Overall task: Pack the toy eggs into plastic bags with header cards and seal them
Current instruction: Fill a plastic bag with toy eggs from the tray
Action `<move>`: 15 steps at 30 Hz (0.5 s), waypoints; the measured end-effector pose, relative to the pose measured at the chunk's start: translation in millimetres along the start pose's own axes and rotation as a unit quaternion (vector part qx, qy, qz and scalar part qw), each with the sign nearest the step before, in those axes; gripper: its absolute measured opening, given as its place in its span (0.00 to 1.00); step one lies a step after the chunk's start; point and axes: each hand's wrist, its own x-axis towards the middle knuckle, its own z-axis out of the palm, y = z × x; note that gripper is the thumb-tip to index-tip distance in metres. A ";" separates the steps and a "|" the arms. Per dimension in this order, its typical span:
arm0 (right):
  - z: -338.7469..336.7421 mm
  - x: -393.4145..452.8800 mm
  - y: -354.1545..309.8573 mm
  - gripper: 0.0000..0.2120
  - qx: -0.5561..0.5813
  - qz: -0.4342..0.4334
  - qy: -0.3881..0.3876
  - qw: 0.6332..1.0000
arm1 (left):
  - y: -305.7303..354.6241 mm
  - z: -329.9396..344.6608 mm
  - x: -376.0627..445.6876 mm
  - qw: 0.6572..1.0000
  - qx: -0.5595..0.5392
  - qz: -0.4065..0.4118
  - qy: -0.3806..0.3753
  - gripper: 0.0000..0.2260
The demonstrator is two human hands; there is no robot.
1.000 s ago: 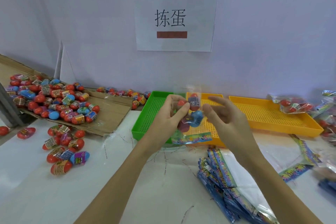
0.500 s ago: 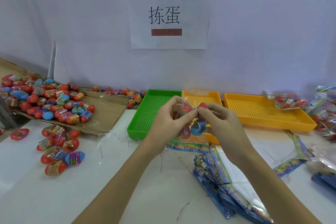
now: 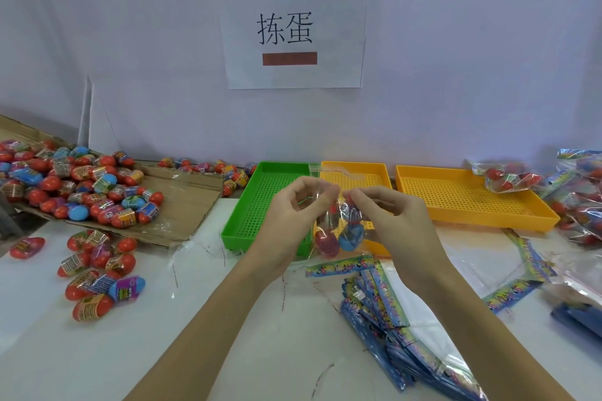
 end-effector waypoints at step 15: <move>-2.0 5.5 9.4 0.08 -0.046 -0.041 0.063 0.996 | 8.5 -4.3 -1.1 0.997 -0.007 0.033 0.064 0.08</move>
